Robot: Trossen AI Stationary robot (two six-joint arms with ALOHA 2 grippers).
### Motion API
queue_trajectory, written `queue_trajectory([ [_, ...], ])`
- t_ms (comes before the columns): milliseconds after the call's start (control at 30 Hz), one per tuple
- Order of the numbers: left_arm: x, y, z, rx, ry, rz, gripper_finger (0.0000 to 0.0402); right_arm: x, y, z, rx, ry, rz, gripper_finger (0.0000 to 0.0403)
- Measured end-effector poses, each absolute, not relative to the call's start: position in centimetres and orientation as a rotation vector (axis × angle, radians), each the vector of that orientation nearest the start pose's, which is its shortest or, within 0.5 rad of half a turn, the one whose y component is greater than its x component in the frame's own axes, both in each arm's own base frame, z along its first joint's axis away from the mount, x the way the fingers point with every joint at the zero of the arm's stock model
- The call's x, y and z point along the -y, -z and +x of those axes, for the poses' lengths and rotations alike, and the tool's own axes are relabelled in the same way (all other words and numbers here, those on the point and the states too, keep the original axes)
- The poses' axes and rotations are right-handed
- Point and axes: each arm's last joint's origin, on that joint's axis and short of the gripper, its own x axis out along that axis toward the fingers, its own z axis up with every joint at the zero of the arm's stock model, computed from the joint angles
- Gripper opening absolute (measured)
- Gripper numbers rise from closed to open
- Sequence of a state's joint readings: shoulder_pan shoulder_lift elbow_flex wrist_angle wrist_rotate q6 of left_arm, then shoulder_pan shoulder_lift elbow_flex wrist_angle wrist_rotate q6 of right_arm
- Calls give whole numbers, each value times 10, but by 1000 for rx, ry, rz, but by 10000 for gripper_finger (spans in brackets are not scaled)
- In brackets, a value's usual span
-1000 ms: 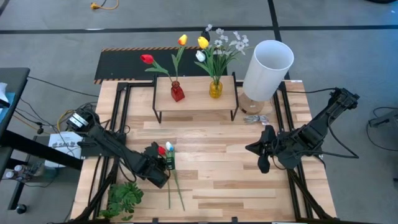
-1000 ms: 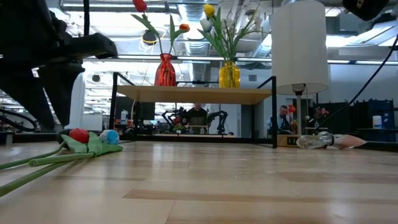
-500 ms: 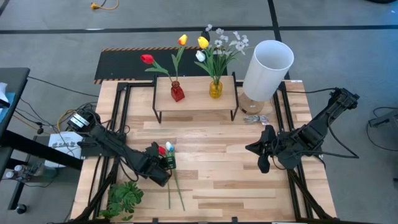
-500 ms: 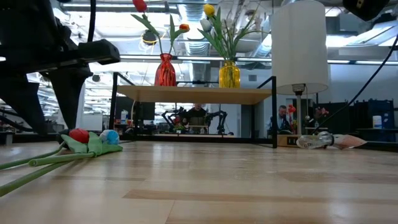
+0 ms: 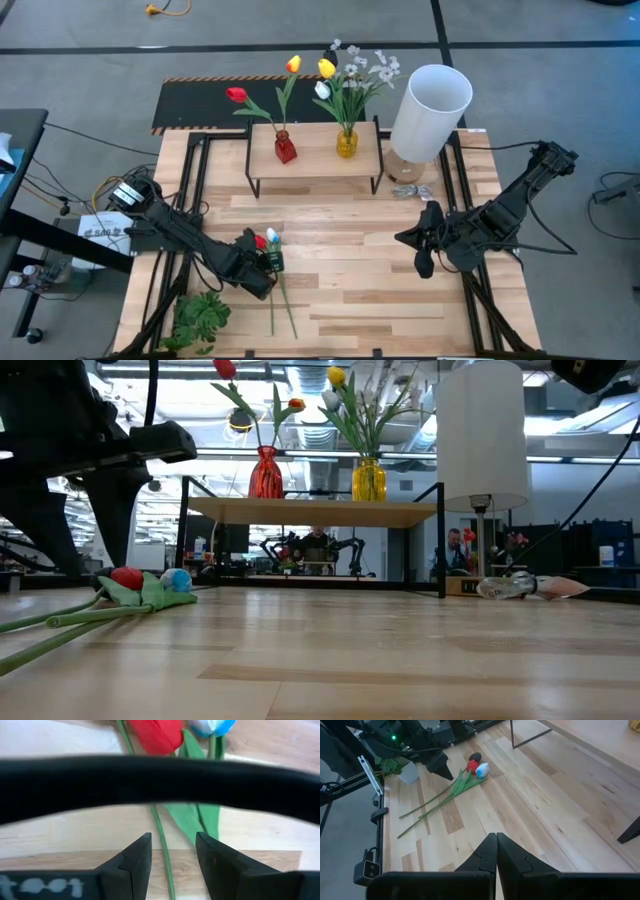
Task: Pick and place flowers into a vace then onto a shelf
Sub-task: Put the black tulip into the red flower vase
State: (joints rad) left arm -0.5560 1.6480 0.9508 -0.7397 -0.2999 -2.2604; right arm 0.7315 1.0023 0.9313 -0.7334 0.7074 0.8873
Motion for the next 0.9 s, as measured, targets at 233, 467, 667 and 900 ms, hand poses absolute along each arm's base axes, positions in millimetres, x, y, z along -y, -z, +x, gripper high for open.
queue_trajectory([
  [233,148,-139,251,-906,-1186,-1334,141,-112,-304,153,-553,235,327,0],
  [467,150,-136,253,-904,-1181,-1337,140,-112,-304,153,-555,233,327,0],
  [667,146,-134,249,-917,-1257,-1328,108,-112,-304,153,-555,233,327,0],
  [900,138,-134,250,-959,-1266,-1290,40,-112,-304,153,-555,233,327,0],
])
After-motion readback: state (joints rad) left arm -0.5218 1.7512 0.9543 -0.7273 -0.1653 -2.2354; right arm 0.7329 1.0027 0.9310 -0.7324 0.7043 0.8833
